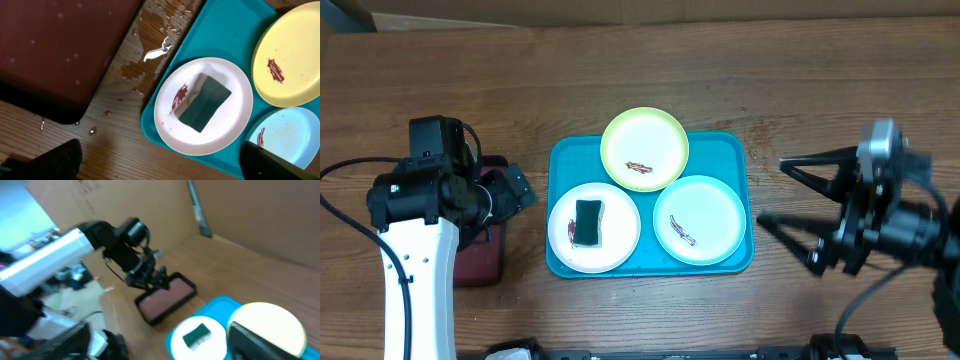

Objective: Clean dirty plates on tray and stack at the side
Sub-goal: 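Reach the right gripper to the white plate rim and grasp it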

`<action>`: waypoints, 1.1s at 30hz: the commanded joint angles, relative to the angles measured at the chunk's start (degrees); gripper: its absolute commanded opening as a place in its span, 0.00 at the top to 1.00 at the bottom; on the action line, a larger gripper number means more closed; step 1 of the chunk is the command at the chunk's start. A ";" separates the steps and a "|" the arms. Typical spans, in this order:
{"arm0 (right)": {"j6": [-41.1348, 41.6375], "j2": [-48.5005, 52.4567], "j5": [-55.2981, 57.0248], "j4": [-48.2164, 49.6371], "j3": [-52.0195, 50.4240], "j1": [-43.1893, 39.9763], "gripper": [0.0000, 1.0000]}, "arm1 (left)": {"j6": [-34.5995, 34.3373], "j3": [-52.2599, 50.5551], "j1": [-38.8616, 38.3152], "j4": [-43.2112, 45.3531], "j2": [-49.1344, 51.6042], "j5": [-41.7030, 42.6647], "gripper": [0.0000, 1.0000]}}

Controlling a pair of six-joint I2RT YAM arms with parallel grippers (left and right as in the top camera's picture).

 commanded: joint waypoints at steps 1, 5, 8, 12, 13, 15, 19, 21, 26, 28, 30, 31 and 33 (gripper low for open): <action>9.75 2.97 2.58 -0.35 1.09 0.74 0.14 | 0.04 0.15 0.24 -0.17 0.52 0.63 0.00; 10.40 6.86 24.26 -7.65 1.07 8.50 0.25 | 0.07 0.15 0.24 -0.15 0.52 0.63 0.00; 17.73 10.08 40.85 -9.35 0.37 16.85 0.49 | 0.04 0.15 0.24 -0.02 0.52 0.63 0.00; 21.92 17.57 46.82 -2.47 -2.49 30.34 0.43 | 0.04 0.15 0.24 0.94 0.52 0.66 0.00; 22.82 19.45 48.59 -1.09 -2.89 32.44 0.43 | 0.04 0.15 0.24 0.90 0.52 0.66 0.00; 26.23 24.55 55.04 0.31 -3.30 36.54 0.43 | 0.04 0.15 0.24 0.59 0.52 0.63 0.00; 29.55 35.23 60.89 2.25 -3.30 41.11 0.43 | 0.04 0.15 0.24 0.31 0.52 0.63 0.00; 29.53 39.65 60.94 3.69 -3.30 41.97 0.43 | 0.07 0.15 0.24 0.42 0.52 0.61 0.00; 29.14 48.65 59.87 8.90 -3.30 42.40 0.45 | 0.07 0.15 0.24 0.33 0.52 0.63 0.00; 26.10 51.41 59.67 11.19 -3.30 43.19 0.45 | 0.07 0.15 0.24 0.42 0.52 0.66 0.00; 25.90 53.35 62.27 11.67 -3.30 43.95 0.46 | 0.07 0.15 0.24 0.57 0.52 0.63 0.00; 26.36 54.21 63.54 11.78 -3.30 44.28 0.46 | 0.07 0.15 0.24 0.55 0.52 0.63 0.00; 26.36 55.69 63.87 12.83 -3.30 44.83 0.48 | 0.07 0.15 0.24 0.48 0.52 0.63 0.00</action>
